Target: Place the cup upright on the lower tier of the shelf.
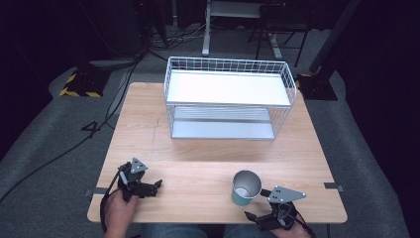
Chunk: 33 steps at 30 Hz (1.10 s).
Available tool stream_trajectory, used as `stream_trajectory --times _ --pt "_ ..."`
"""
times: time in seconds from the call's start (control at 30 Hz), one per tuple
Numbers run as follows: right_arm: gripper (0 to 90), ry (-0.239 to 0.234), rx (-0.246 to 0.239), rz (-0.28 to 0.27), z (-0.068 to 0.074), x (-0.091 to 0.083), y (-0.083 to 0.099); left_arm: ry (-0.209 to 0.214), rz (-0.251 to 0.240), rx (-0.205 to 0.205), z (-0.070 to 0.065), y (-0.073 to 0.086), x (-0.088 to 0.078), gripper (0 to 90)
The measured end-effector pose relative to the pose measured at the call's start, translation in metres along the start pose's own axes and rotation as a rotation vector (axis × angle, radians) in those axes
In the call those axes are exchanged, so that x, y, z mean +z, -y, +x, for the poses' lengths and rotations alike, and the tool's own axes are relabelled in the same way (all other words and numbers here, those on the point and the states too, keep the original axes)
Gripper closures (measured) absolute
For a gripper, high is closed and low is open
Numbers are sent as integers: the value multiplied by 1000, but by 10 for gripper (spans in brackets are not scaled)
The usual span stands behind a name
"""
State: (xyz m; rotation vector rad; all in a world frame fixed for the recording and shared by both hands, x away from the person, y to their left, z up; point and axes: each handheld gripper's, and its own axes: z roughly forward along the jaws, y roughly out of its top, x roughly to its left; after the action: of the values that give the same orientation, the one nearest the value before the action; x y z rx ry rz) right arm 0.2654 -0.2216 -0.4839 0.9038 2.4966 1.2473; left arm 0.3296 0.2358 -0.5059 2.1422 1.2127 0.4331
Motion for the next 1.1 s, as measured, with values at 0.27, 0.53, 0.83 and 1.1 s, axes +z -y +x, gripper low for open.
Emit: stream_trajectory --times 0.27,0.53,0.83,1.1 --pt "101 32 5 11 1 18 -4 0 -1 -1 0 0 0 1" --pt "107 61 13 4 7 33 -8 0 0 1 0 0 0 0" --pt "153 112 31 -49 9 38 -8 0 0 0 0 0 0 0" --pt "178 125 9 -87 9 40 -7 0 0 0 0 0 0 0"
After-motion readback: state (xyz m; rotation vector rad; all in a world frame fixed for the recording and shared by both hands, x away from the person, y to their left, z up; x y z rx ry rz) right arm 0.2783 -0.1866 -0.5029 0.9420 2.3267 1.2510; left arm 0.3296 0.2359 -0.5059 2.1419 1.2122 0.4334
